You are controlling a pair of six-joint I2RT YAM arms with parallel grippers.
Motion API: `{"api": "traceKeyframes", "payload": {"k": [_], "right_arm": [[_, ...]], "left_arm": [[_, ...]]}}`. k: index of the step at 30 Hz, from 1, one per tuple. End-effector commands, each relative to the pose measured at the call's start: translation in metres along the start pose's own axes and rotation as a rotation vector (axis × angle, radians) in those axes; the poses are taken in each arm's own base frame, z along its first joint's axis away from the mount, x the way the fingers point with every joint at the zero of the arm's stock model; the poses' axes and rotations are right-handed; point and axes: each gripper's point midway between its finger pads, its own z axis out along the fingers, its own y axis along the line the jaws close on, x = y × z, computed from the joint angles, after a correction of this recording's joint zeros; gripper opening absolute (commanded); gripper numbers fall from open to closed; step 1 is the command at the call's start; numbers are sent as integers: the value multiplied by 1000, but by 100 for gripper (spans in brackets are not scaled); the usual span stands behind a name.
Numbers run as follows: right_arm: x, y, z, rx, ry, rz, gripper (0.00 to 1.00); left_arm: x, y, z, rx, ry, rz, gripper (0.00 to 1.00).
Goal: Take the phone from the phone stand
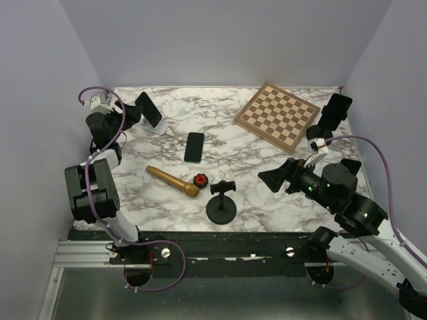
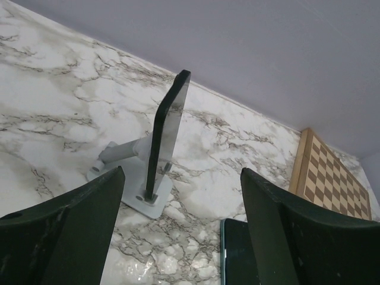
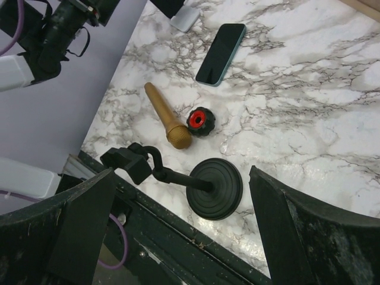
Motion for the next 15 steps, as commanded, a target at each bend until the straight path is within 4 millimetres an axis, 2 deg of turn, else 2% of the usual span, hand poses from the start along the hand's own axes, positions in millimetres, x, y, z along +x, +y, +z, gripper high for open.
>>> {"api": "traceKeyframes", "payload": {"k": [1, 3, 11, 13, 15], "right_arm": [[-11, 14, -11, -56, -20, -10, 100], [-12, 13, -11, -53, -29, -9, 100], [-11, 18, -6, -63, -14, 7, 100], [-9, 19, -4, -72, -10, 16, 100], [-7, 20, -3, -80, -4, 25, 100]], "left_arm": [[-16, -13, 15, 204, -15, -30, 82], [-12, -12, 20, 240, 4, -51, 76], [-7, -11, 34, 304, 59, -92, 72], [-6, -9, 37, 305, 66, -120, 66], [-6, -7, 40, 307, 70, -139, 64]]}}
